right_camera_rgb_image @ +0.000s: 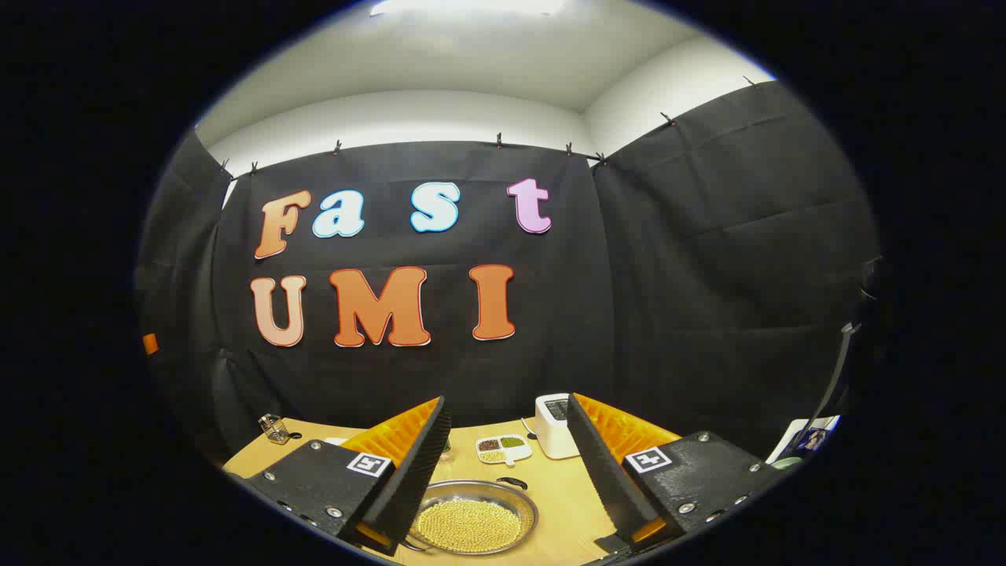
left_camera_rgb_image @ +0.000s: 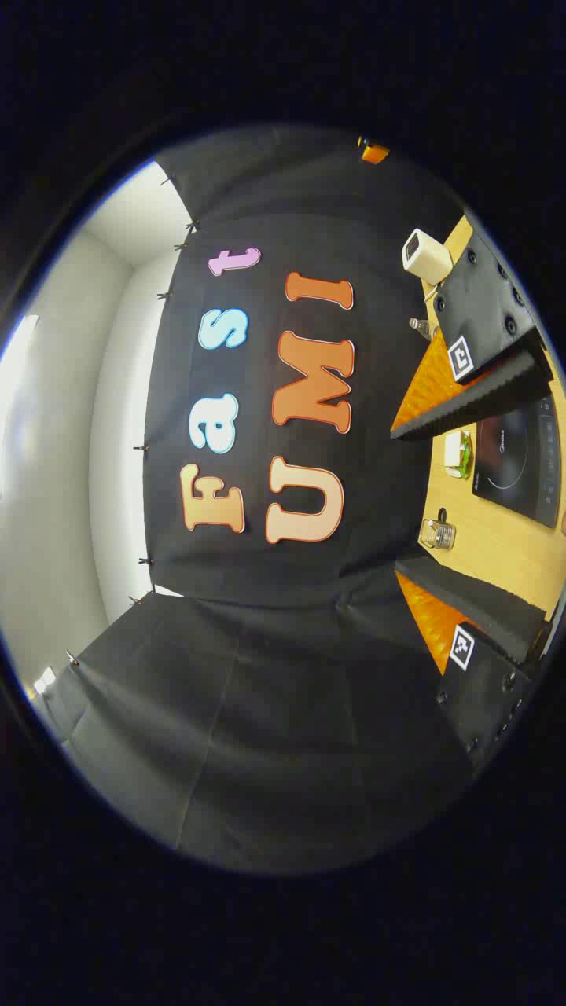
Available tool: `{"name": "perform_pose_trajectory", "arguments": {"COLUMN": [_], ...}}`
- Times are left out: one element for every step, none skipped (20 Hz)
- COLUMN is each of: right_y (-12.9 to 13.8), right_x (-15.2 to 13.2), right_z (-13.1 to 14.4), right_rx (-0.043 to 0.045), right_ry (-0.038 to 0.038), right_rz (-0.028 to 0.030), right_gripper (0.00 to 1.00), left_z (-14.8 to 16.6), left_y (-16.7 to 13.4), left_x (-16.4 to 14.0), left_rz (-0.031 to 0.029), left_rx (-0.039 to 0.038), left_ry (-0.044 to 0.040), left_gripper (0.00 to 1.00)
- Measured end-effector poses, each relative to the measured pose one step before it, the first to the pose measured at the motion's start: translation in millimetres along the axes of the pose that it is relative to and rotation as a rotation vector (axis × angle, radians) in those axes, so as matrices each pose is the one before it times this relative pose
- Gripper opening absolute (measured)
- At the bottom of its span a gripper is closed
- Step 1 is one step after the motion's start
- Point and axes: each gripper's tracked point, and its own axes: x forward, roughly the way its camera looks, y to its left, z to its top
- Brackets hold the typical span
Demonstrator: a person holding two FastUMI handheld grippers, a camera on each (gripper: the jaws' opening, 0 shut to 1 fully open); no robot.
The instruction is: First push the handle of the pot to place it horizontally, then grasp the pot with both hands and set it on the induction cooktop.
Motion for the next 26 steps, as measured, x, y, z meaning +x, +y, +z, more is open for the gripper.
{"name": "perform_pose_trajectory", "arguments": {"right_y": [-3.55,-2.24,-2.26,-2.57,-1.83,0.48,-0.19,-0.6,-1.0,-1.12,0.8,2.93,0.97,1.15,1.84,2.14,0.39,0.75,2.5,3.03,1.1,2.39,3.45,2.66,1.23,3.63], "right_x": [3.03,2.99,2.93,3.84,2.13,1.07,1.48,1.35,3.25,0.45,1.12,0.85,-1.61,-0.44,-0.04,-1.67,-0.67,0.72,0.89,0.15,-2.33,-0.6,2.98,0.43,-2.21,-0.64], "right_z": [1.09,2.7,1.59,1.03,-1.11,-0.42,-0.87,-0.84,-0.53,0.27,0.38,0.14,-0.71,0.84,1.3,0.47,2.34,-0.25,-0.79,-0.7,-1.66,-0.96,0.03,-1.41,-3.09,-1.74], "right_rx": [-0.00707,-0.00518,-0.00214,0.0001,0.00196,0.00333,0.00301,0.00012,-0.00288,-0.00181,-0.00148,-0.00346,-0.00619,-0.00533,-0.00254,-0.00251,-0.00321,-0.0031,-0.00042,0.00154,0.00179,-0.00005,-0.00322,-0.00609,-0.0073,-0.00752], "right_ry": [0.00247,-0.00362,-0.00459,-0.00086,0.00247,0.00209,0.00292,0.00404,0.00418,-0.00064,-0.0005,0.00095,-0.00036,0.00008,-0.00267,-0.00498,-0.00609,-0.00068,0.00292,0.00347,0.00413,0.00412,0.00298,0.00296,0.0027,0.00423], "right_rz": [0.00896,0.00696,0.00549,0.0024,0.0077,0.01199,0.01051,0.00697,0.00268,-0.00318,-0.00113,0.0008,-0.00276,-0.00351,-0.00089,-0.00066,-0.00661,-0.00714,-0.00259,0.00211,0.00343,0.00302,0.0024,0.00343,0.0034,0.00608], "right_gripper": [0.93,0.93,0.93,0.93,0.93,0.93,0.93,0.93,0.93,0.93,0.93,0.93,0.93,0.93,0.93,0.93,0.93,0.93,0.93,0.93,0.93,0.93,0.93,0.93,0.93,0.93], "left_z": [0.02,2.27,-0.27,1.93,1.67,0.8,1.98,2.8,0.38,-1.22,-3.41,-2.45,-1.97,0.67,1.96,4.18,4.47,2.93,0.79,2.03,0.53,0.5,-0.67,-0.77,-1.52,-0.66], "left_y": [-6.88,-5.62,-4.17,-3.02,-3.08,-4.64,-2.01,-0.71,-2.99,-2.67,-0.46,0.96,2.08,4.33,4.84,2.93,4.38,2.94,0.99,0.7,3.02,3.58,1.25,0.67,-0.58,0.15], "left_x": [-0.34,-1.04,-1.28,-1.59,-2.22,-1.31,-1.34,-1.43,0.09,-0.89,-0.22,0.59,3.47,1.24,1.87,3.4,3.83,2.62,1.81,-0.18,0.94,-0.3,0.27,-0.38,0.98,0.19], "left_rz": [-0.00186,-0.00207,0.00088,0.0011,0.00018,0.00121,0.0028,0.00335,-0.00281,-0.00621,-0.00535,-0.00178,0.00004,0.00203,-0.00029,-0.00387,0.00135,-0.00018,-0.00282,-0.00178,0.00213,0.00571,0.00323,-0.00099,-0.00233,0.00045], "left_rx": [-0.00284,0.0035,0.00914,0.01246,0.01343,0.01333,0.01095,0.00381,-0.00164,-0.00571,-0.00664,-0.00754,-0.00609,-0.00248,0.00033,0.00334,0.00329,-0.00235,-0.00631,-0.00574,0.0003,0.00461,0.00406,0.00078,-0.0021,-0.0024], "left_ry": [-0.00224,-0.00595,-0.00565,-0.00382,-0.00183,-0.00142,-0.00522,-0.00752,-0.00345,0.00382,0.00761,0.00716,0.00765,0.00942,0.00182,-0.0089,-0.00916,-0.0056,-0.00305,-0.00483,-0.00493,-0.00362,0.00003,0.00333,0.00197,0.002], "left_gripper": [0.97,0.97,0.97,0.97,0.97,0.97,0.97,0.97,0.97,0.97,0.97,0.97,0.97,0.97,0.97,0.97,0.96,0.97,0.97,0.96,0.97,0.97,0.97,0.98,0.97,0.97]}}
